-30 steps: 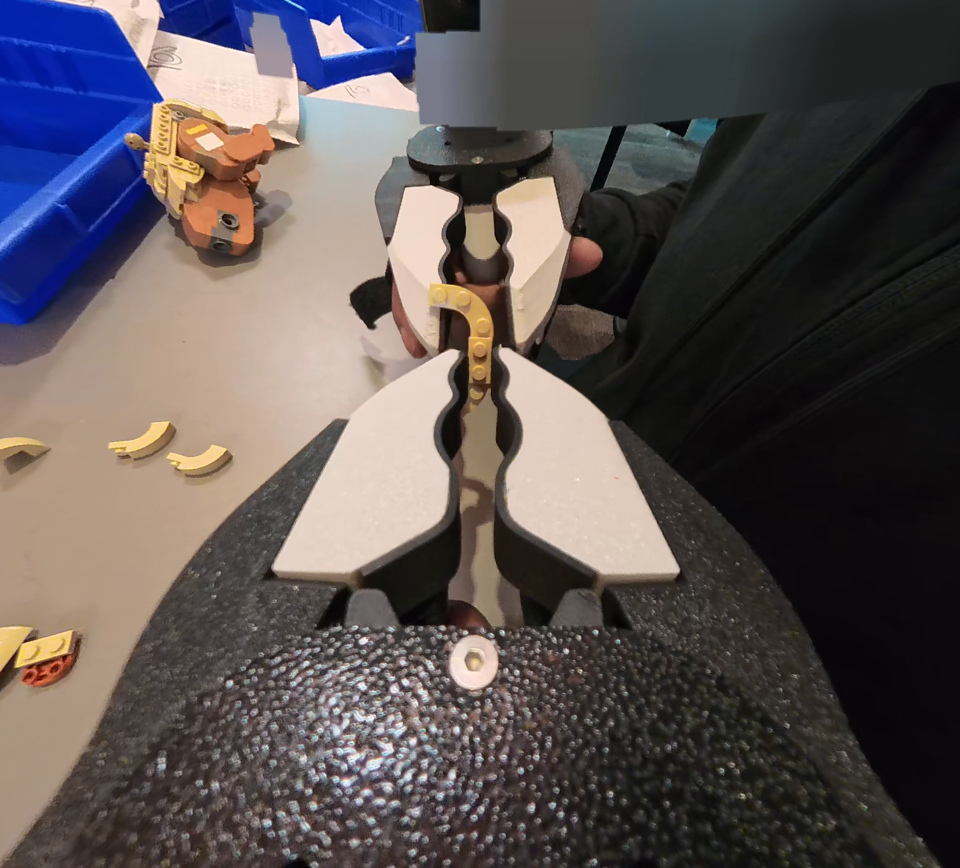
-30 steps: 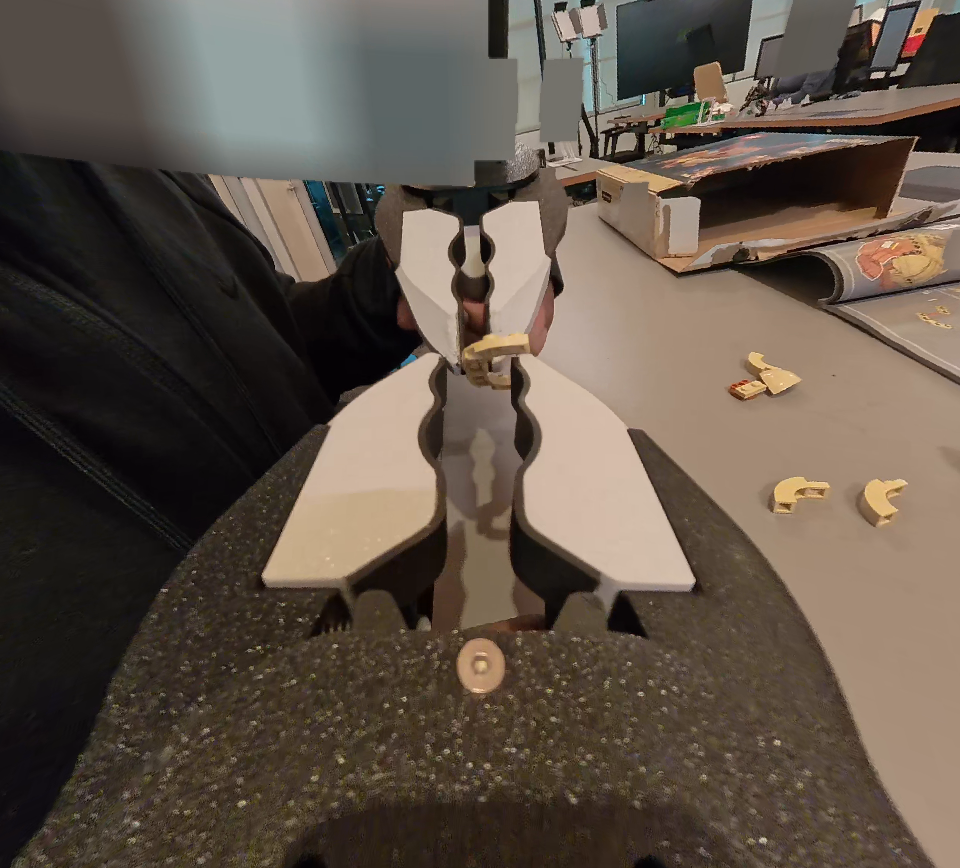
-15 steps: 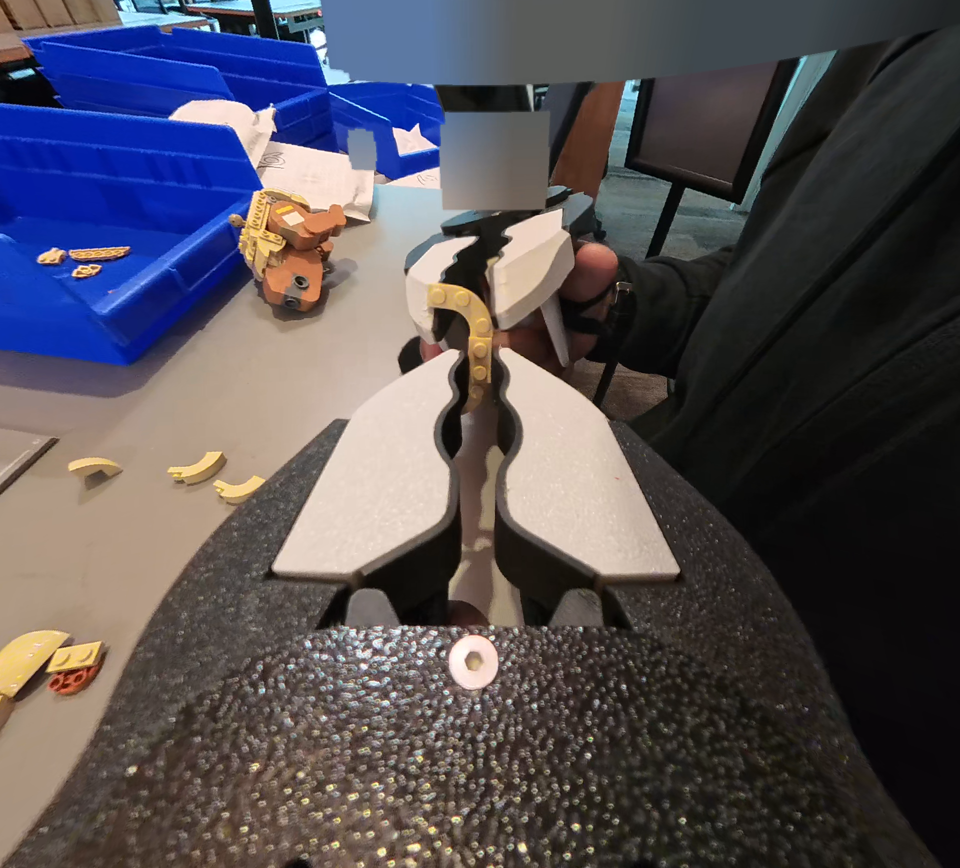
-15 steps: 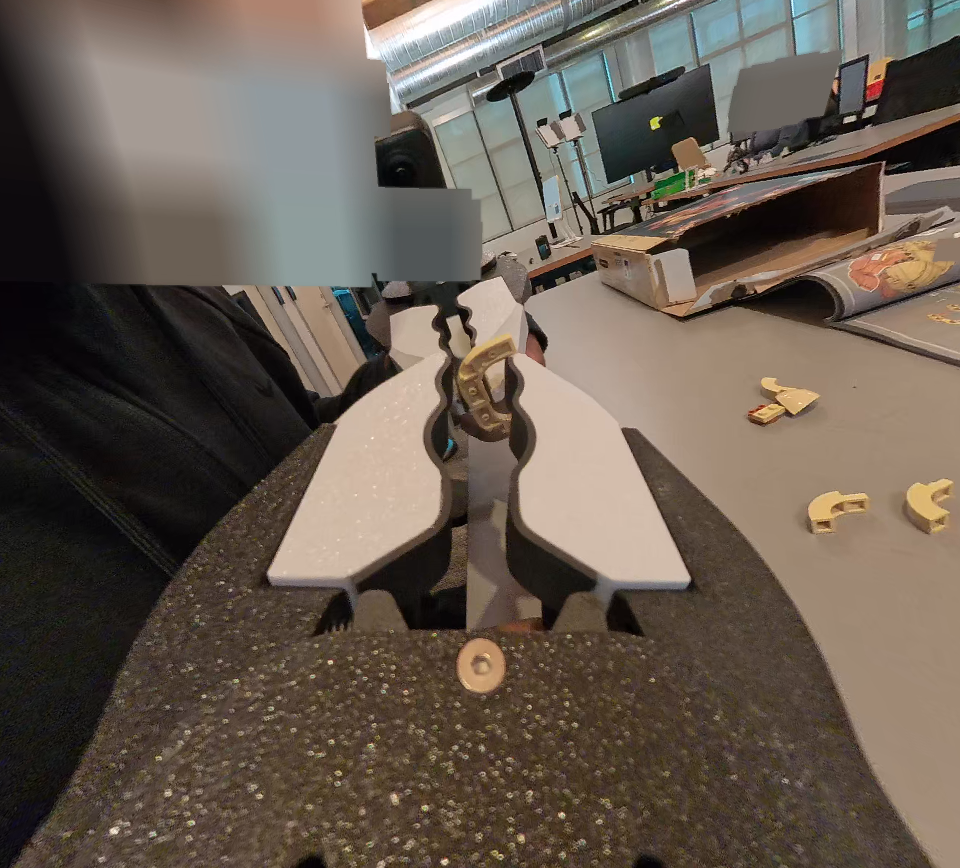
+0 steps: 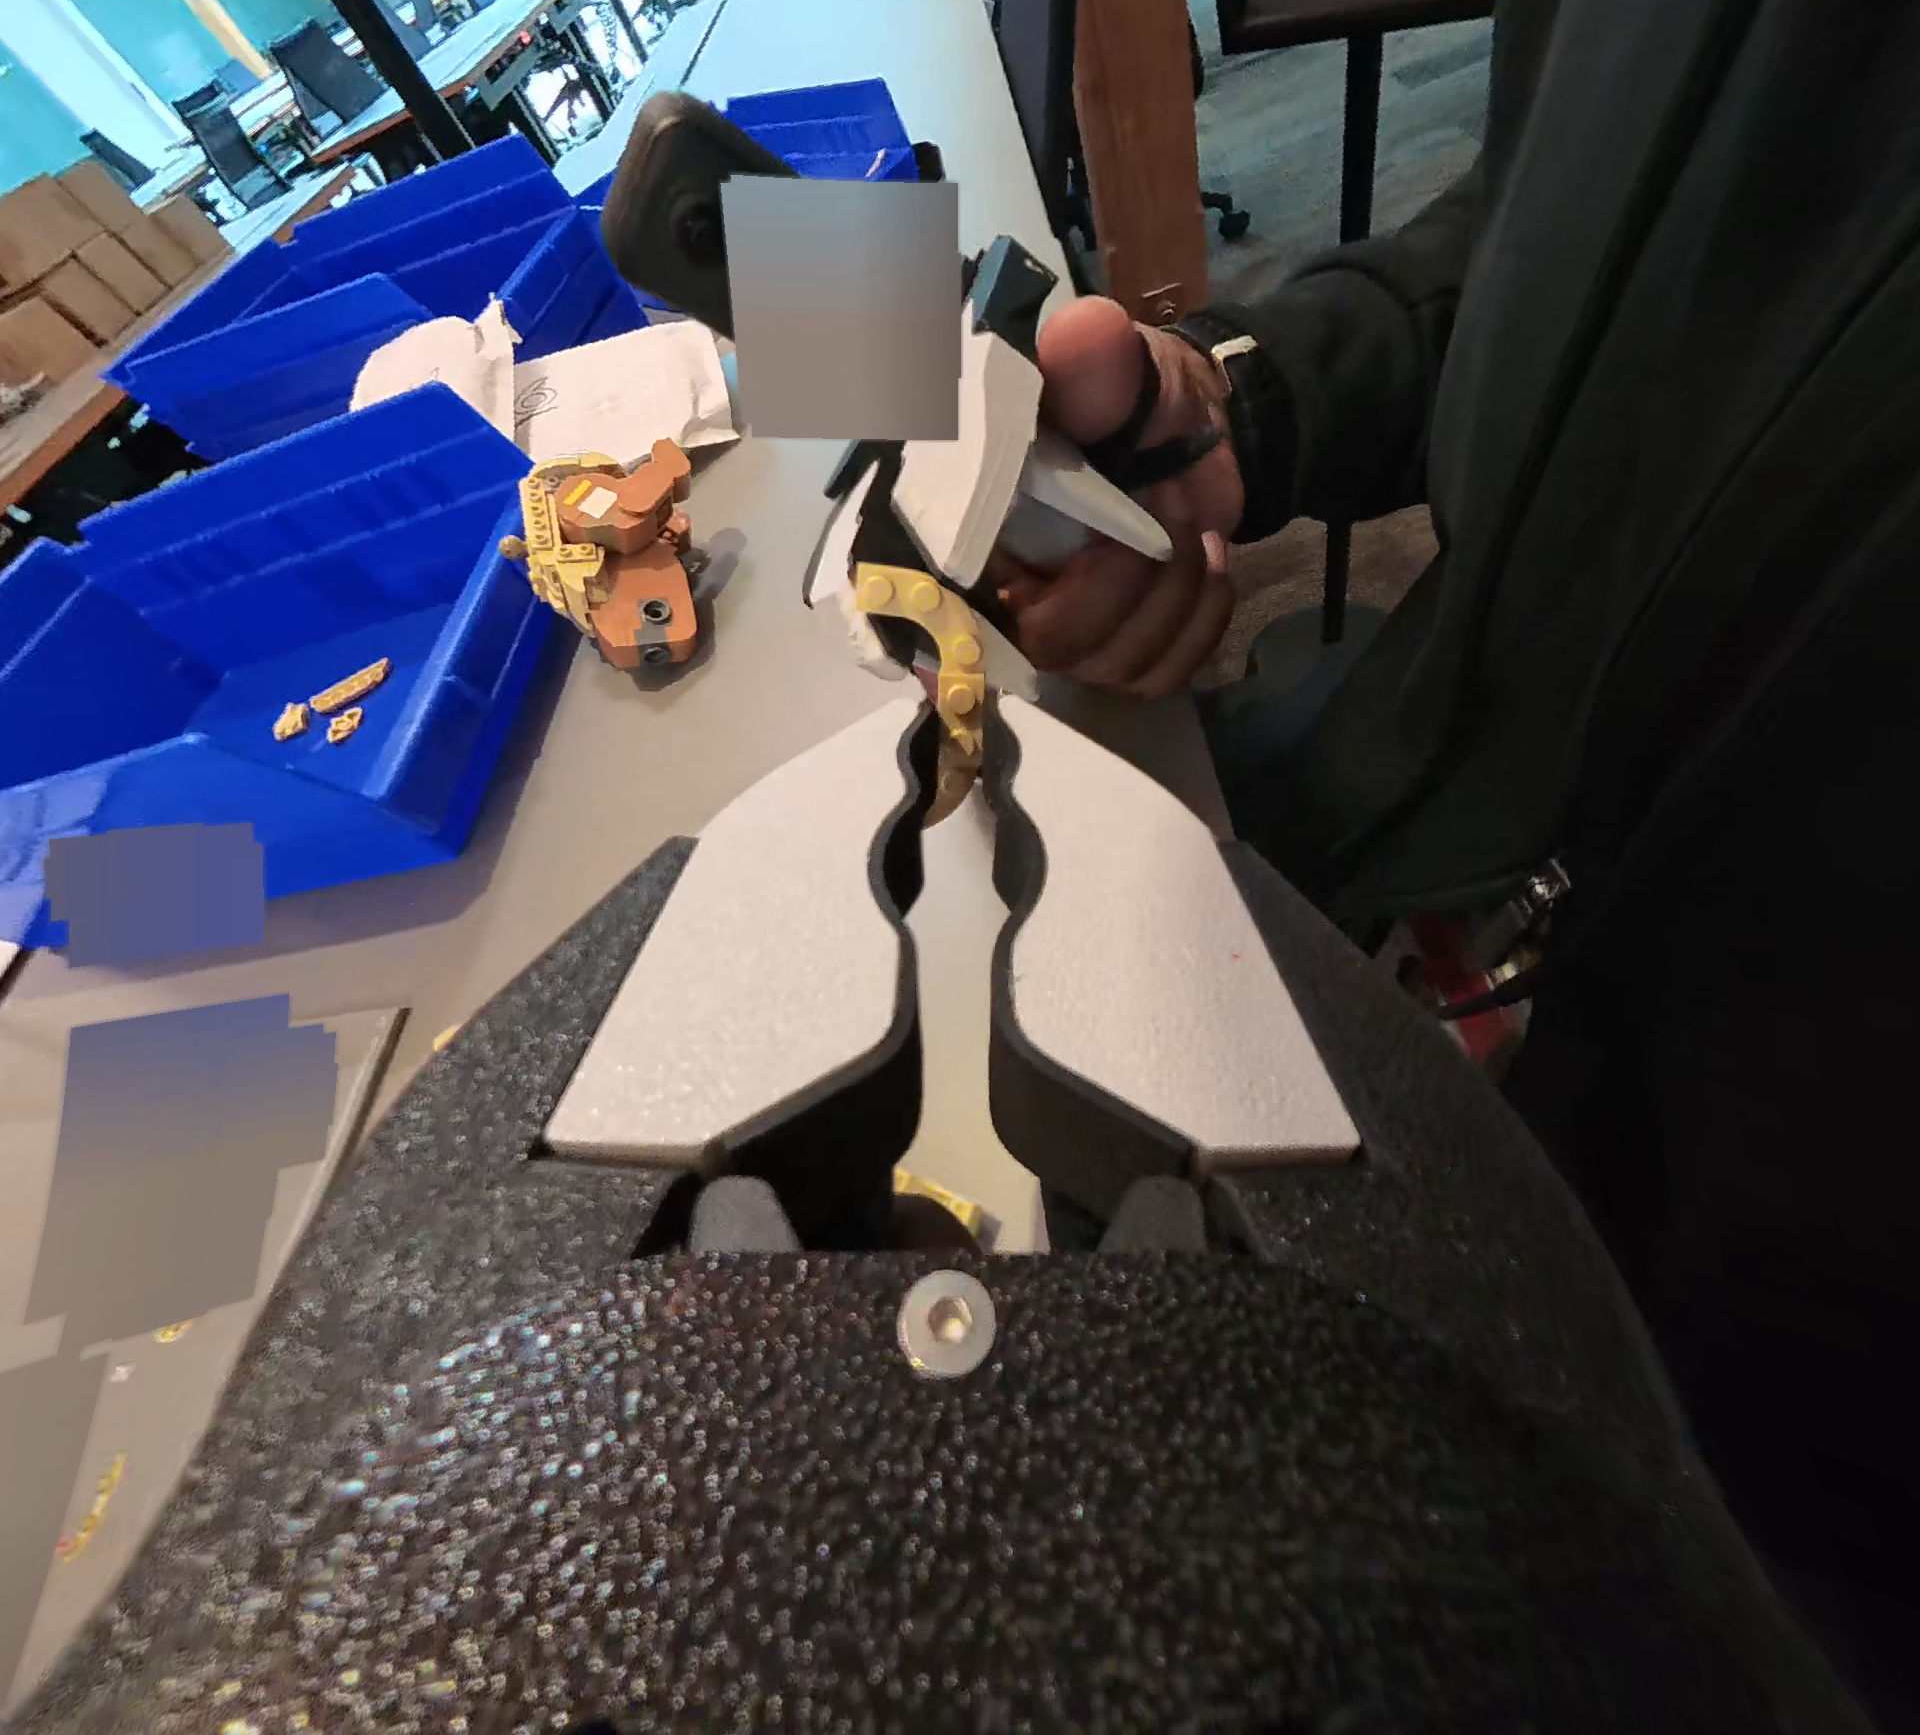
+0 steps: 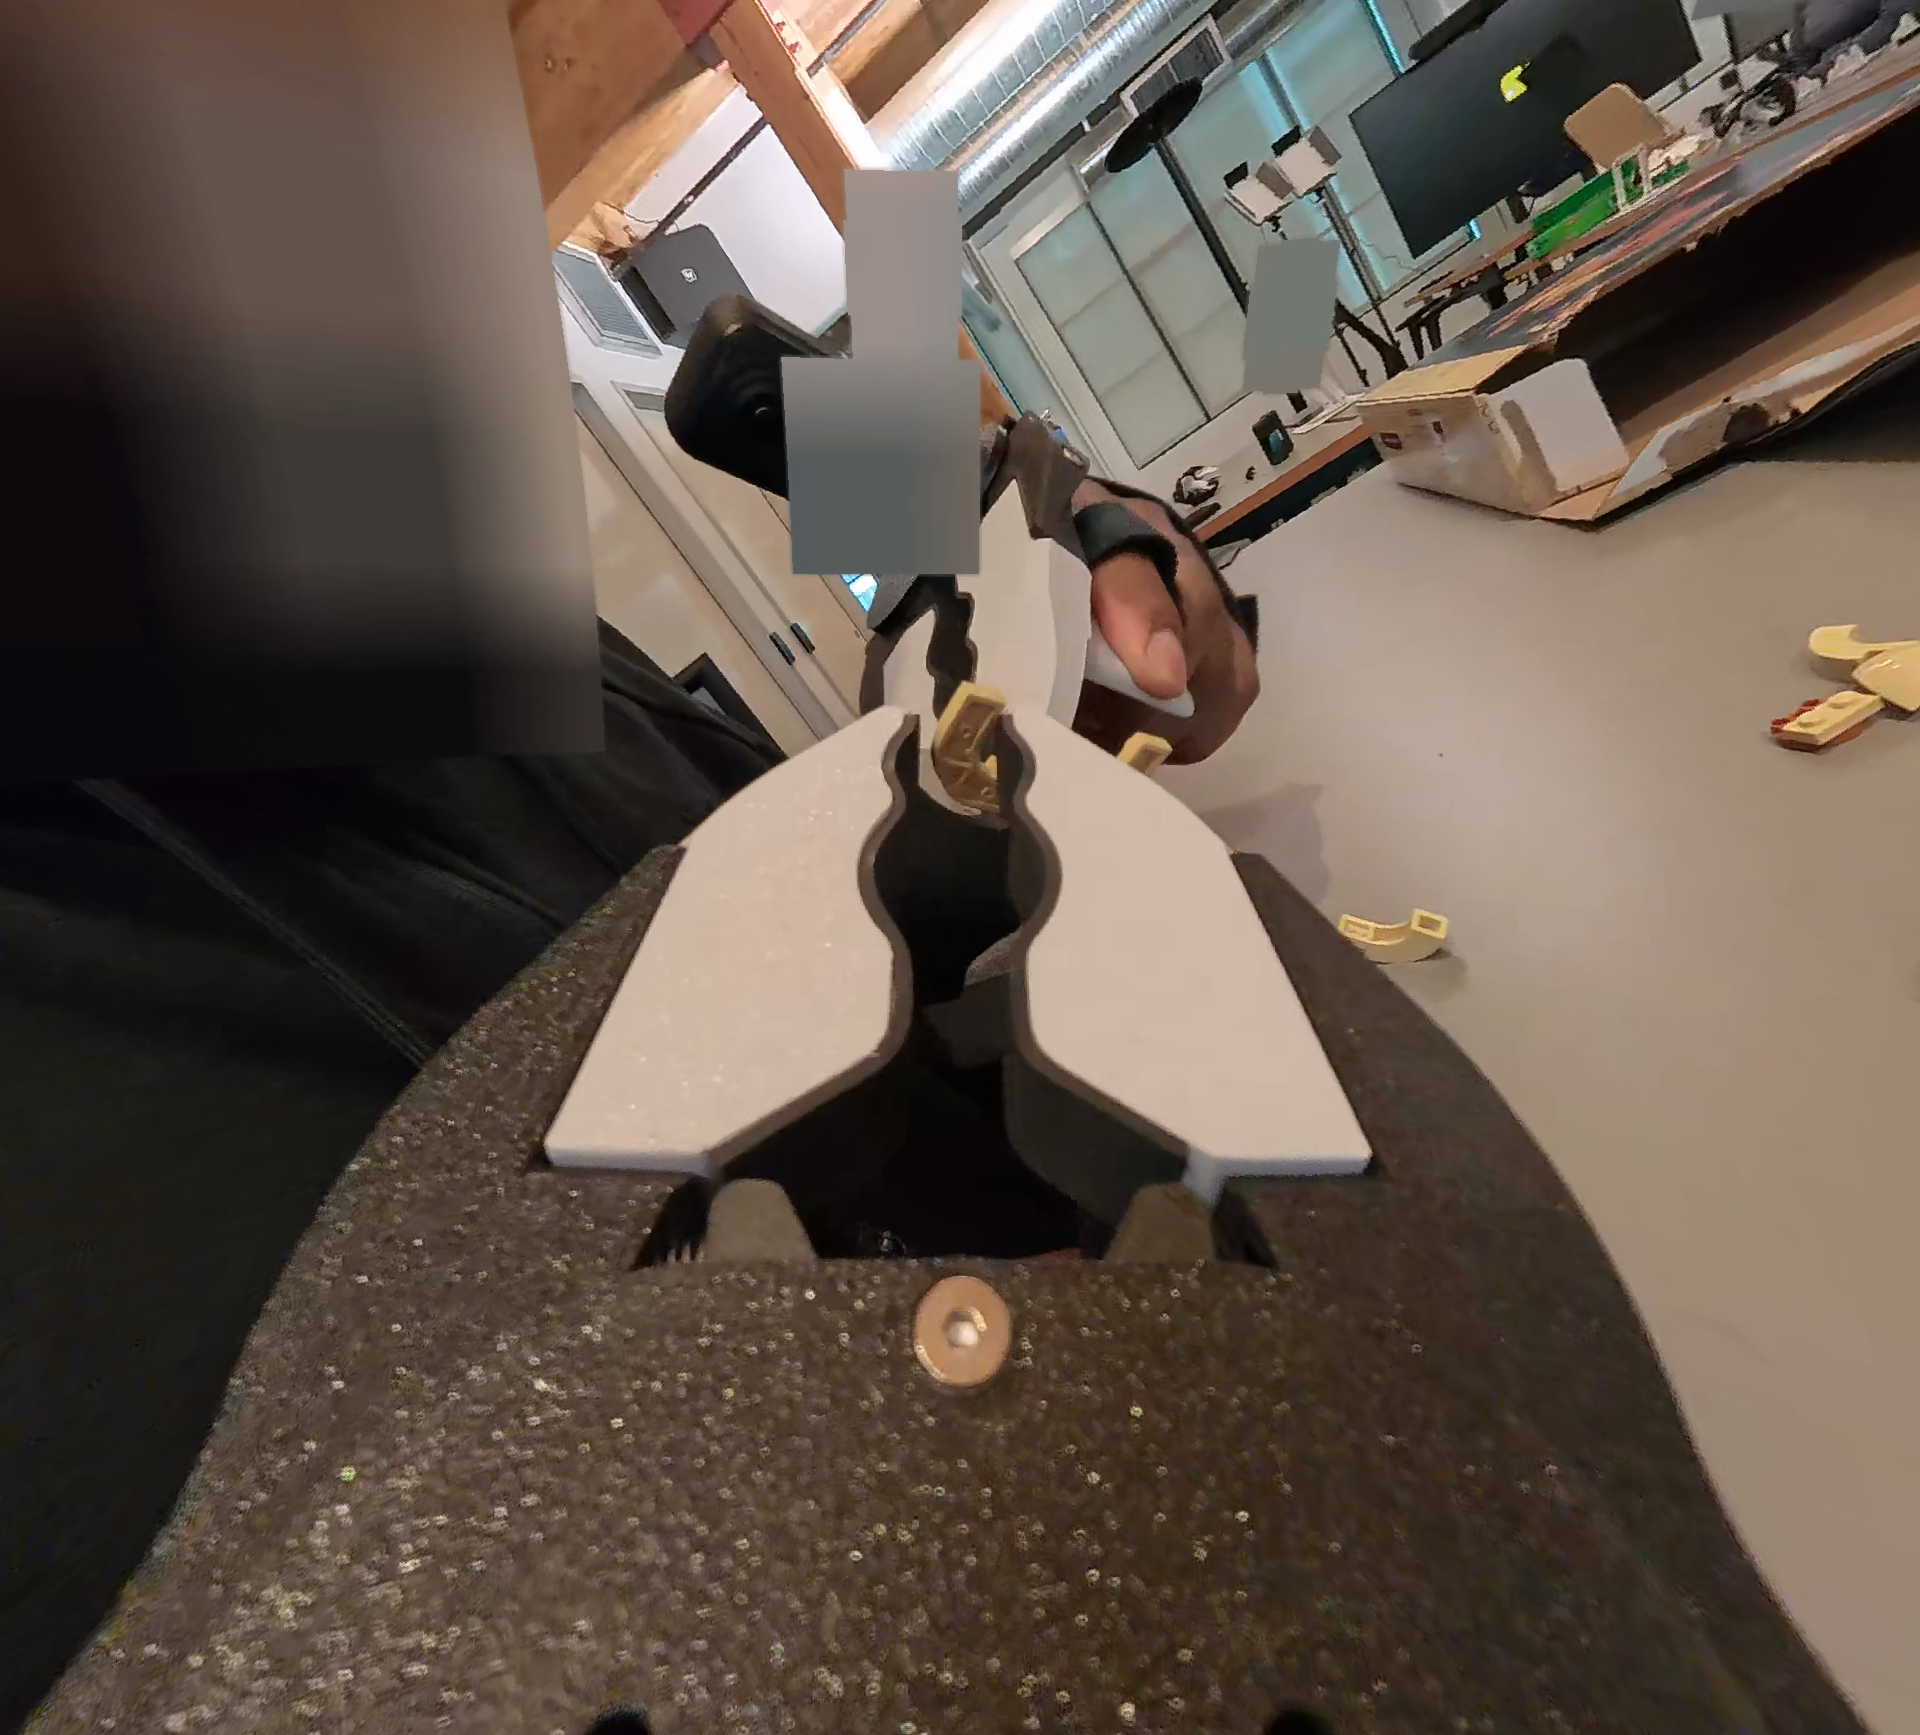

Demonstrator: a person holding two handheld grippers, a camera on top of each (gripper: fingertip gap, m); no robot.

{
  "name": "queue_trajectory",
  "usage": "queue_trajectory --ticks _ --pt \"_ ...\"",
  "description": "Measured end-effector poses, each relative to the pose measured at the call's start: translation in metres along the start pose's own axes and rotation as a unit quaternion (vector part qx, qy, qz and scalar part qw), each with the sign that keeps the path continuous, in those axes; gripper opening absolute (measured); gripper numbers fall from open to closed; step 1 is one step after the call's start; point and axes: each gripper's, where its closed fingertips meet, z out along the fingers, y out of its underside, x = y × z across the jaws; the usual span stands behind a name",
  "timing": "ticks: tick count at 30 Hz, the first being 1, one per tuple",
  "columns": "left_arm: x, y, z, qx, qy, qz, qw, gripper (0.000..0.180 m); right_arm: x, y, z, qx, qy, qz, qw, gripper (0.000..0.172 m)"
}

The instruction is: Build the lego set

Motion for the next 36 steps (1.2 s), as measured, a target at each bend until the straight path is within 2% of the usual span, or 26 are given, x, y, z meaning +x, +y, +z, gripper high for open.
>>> queue_trajectory --ticks 11,18,24,28,31,33,36 --pt "-0.002 0.001 0.001 0.001 0.006 0.026 1.000 0.008 0.001 0.000 0.000 0.002 -0.007 0.017 1.000 0.009" --pt "-0.001 0.000 -0.007 0.010 -0.002 0.003 1.000 0.013 0.000 0.001 0.000 0.000 -0.015 0.029 0.999 0.008" --pt "-0.003 0.002 -0.028 0.015 -0.019 -0.035 0.999 0.016 0.003 -0.004 -0.003 0.015 -0.013 0.041 0.999 0.008" --pt "-0.017 0.040 -0.040 -0.081 -0.055 -0.128 0.987 0.017 0.003 -0.003 -0.002 0.013 -0.009 0.038 0.999 0.008" --pt "-0.014 0.080 -0.041 -0.185 -0.057 -0.221 0.956 0.018 0.004 -0.003 -0.002 0.012 -0.006 0.037 0.999 0.008" --pt "-0.004 0.096 -0.036 -0.227 -0.041 -0.245 0.942 0.018 0.004 -0.002 -0.002 0.010 -0.004 0.032 0.999 0.008" --pt "-0.001 0.114 -0.029 -0.268 -0.053 -0.247 0.930 0.019 0.003 -0.002 -0.002 0.009 -0.002 0.026 1.000 0.008"
